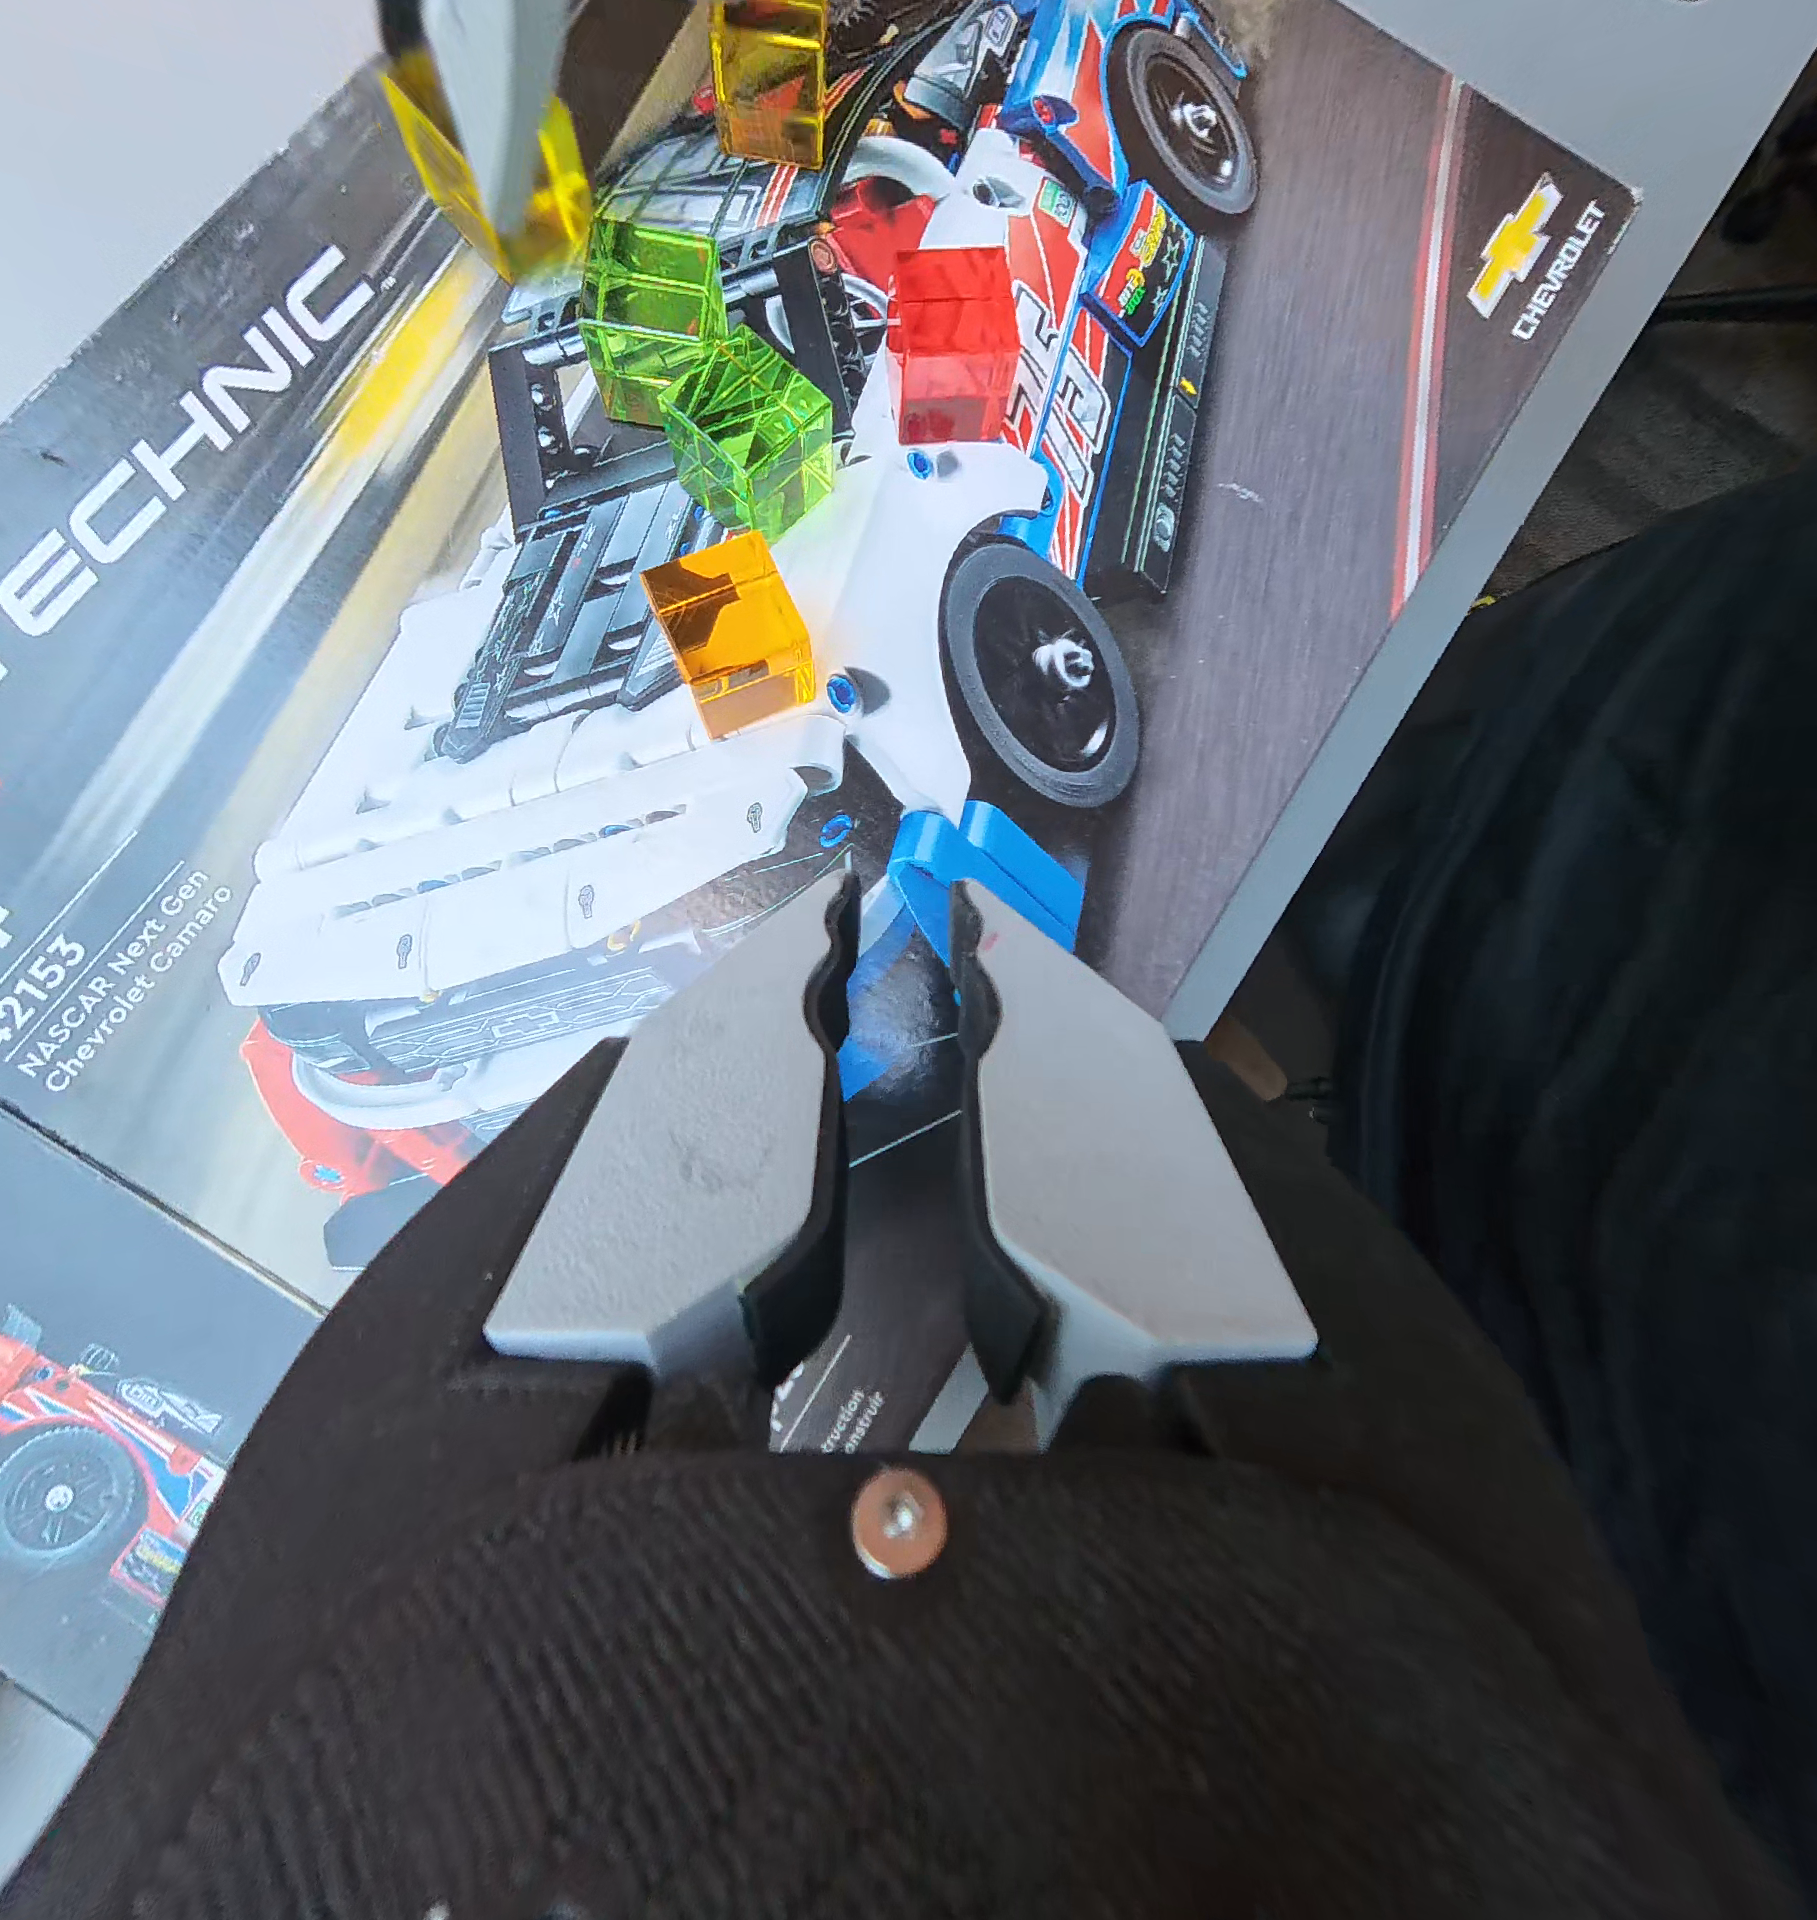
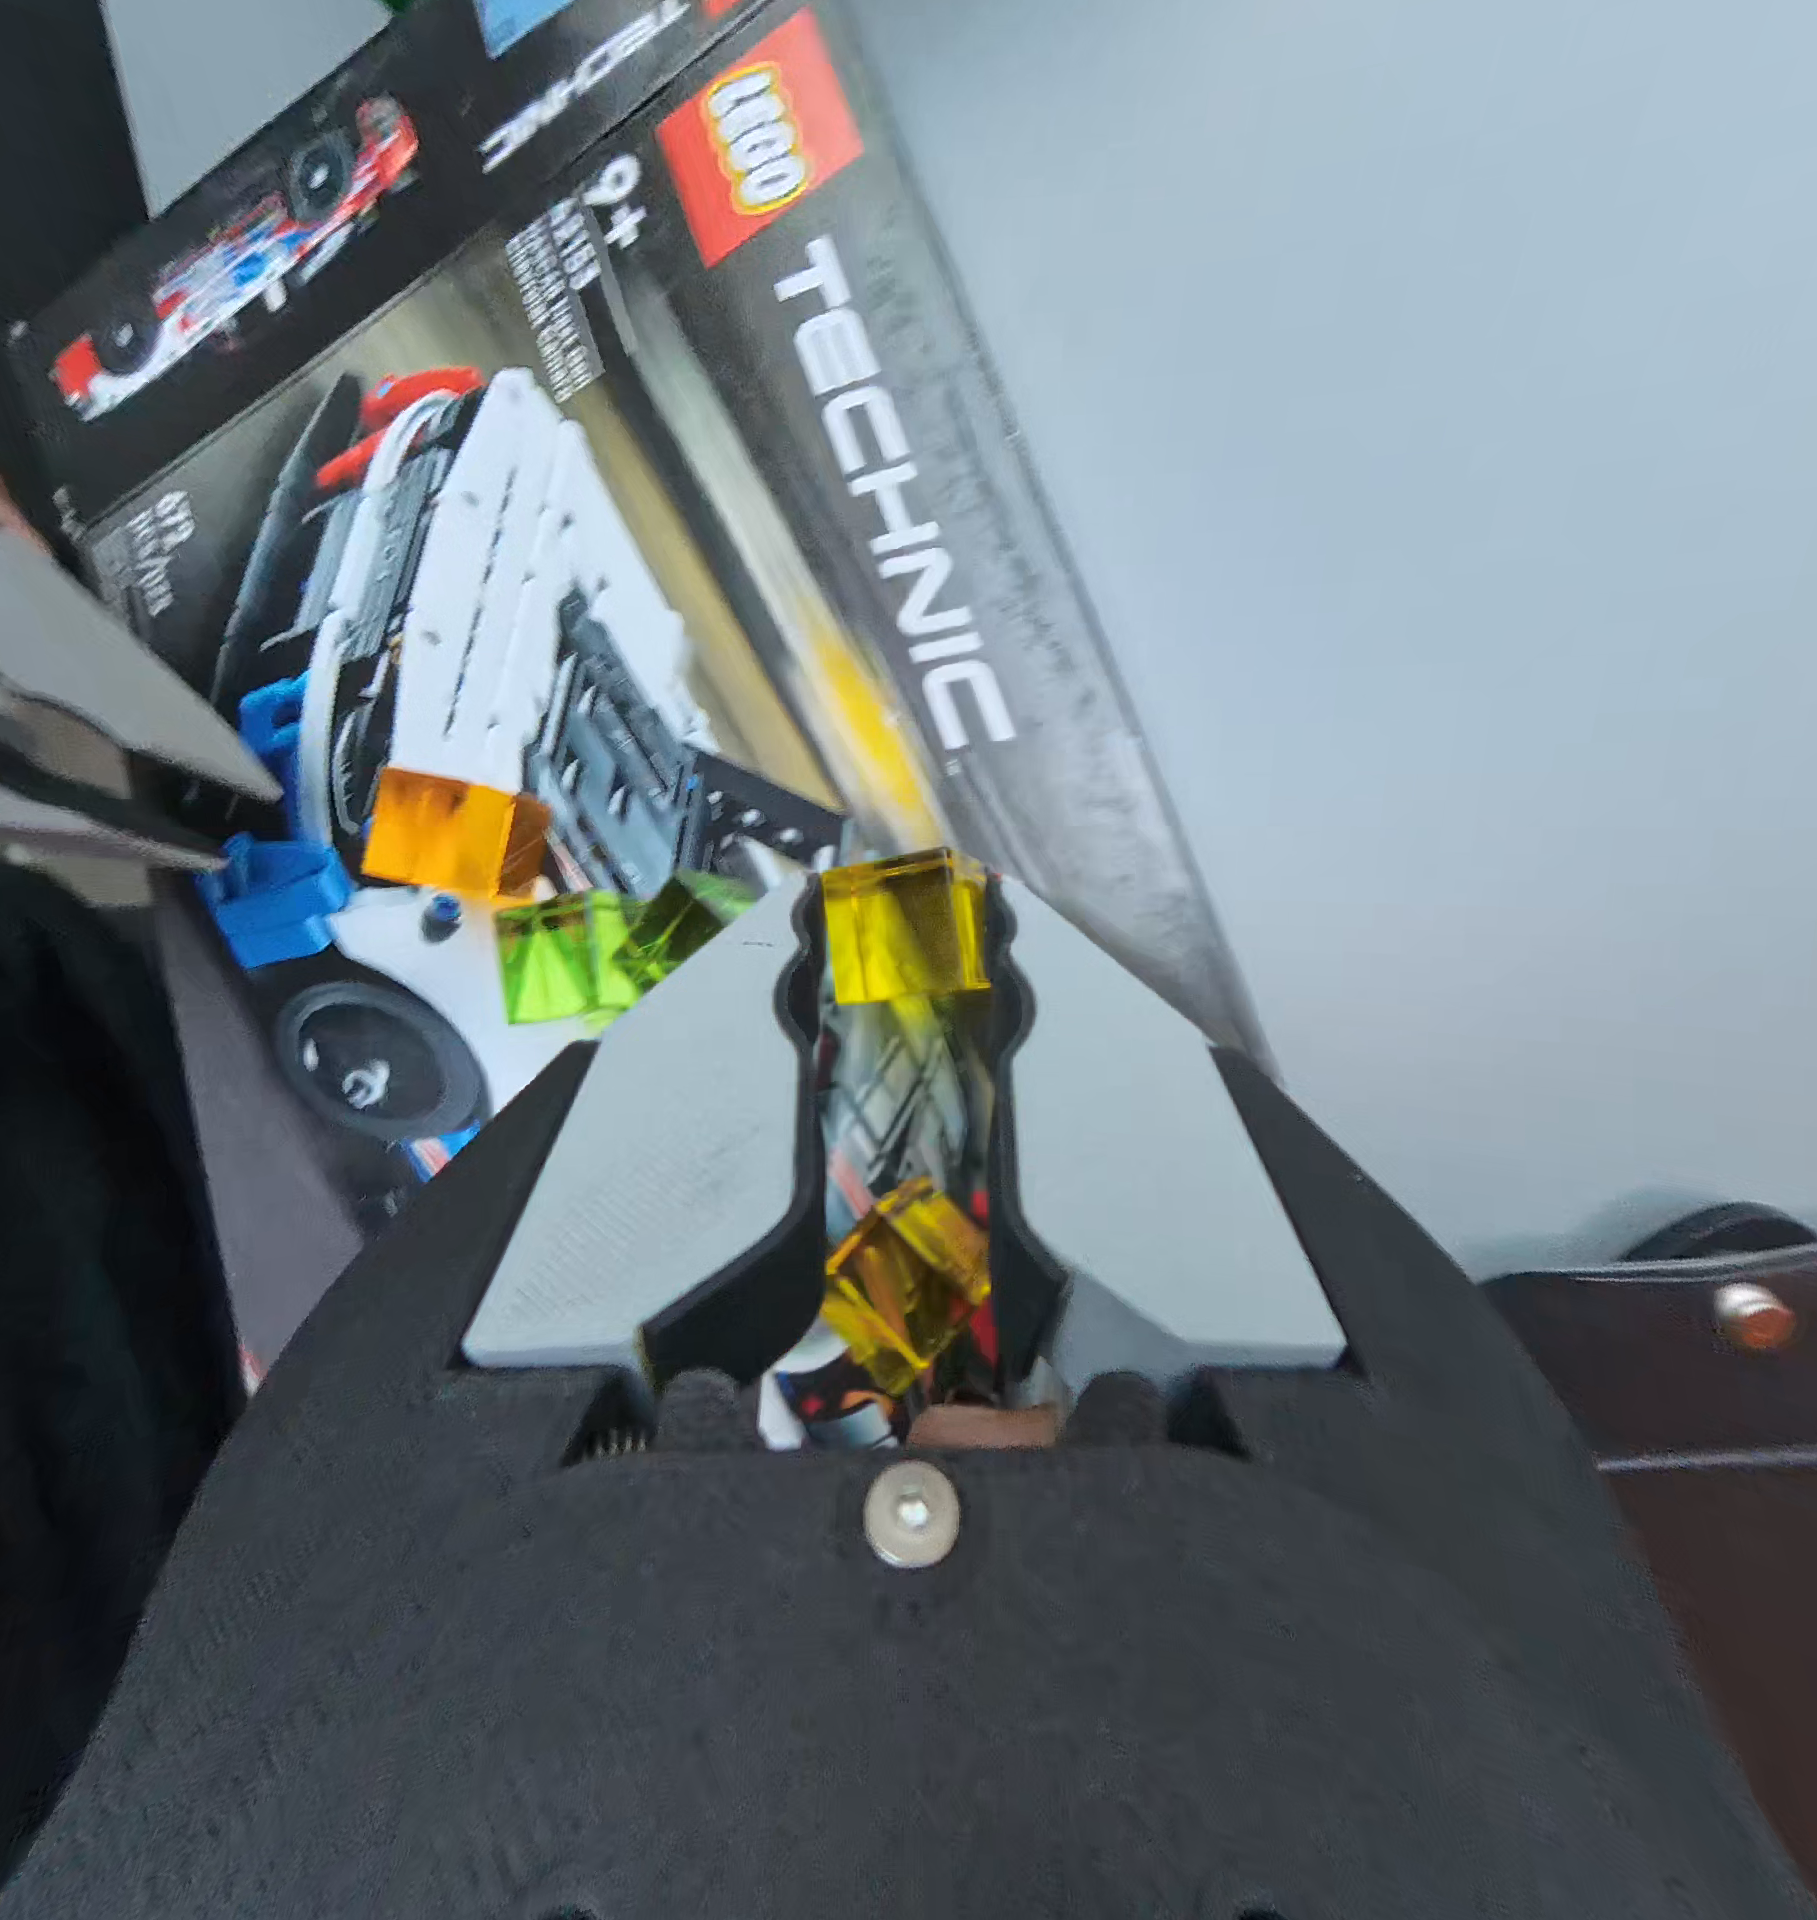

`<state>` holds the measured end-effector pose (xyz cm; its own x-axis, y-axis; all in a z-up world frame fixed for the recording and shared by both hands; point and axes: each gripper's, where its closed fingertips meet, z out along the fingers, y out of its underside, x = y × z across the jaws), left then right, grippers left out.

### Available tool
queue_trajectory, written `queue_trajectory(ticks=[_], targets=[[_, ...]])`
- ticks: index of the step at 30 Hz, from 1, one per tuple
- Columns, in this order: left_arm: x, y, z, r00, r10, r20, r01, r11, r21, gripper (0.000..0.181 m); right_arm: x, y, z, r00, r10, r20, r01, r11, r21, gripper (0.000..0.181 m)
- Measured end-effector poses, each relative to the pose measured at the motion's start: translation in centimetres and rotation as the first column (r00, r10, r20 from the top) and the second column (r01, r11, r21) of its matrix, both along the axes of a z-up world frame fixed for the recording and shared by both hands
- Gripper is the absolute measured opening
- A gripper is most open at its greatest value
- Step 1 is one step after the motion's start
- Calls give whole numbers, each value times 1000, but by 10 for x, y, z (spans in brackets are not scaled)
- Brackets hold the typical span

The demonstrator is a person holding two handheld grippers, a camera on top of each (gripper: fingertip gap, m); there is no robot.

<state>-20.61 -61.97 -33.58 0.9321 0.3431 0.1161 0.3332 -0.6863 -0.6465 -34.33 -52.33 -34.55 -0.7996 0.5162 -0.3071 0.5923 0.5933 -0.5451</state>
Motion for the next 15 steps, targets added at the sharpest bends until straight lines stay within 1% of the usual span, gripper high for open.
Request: queue_trajectory(ticks=[2, 3, 4, 6, 8, 12, 15], targets=[[0, 1, 0, 1000, -5, 3, 5, 1000, 4, 14, 19, -1, 1, 999, 48, 2, -48, 999, 21, 27], [0, 2, 0, 1000, -9, 5, 9, 1000, 7, 14, 24, 1, 3, 999, 48, -21, -47, 998, 34, 30], [0, 3, 0, 1000, -15, 5, 15, 1000, 12, 14, 28, 4, 8, 998, 27, -49, -26, 999, 32, 36], [0, 6, 0, 999, -34, 8, 34, 999, 17, 14, 34, 10, 26, 996, -45, -74, 43, 999, -28, 42], [-1, 10, -1, 998, -61, 6, 61, 998, 20, 14, 36, 24, 45, 984, -148, -99, 140, 986, -91, 45], [-4, 23, 0, 993, -122, 4, 121, 992, 38, 14, 48, 57, 84, 928, -342, -148, 308, 927, -215, 41], [-4, 34, 1, 985, -173, 0, 173, 984, 47, 14, 69, 80, 97, 889, -426, -170, 381, 892, -244, 39]])
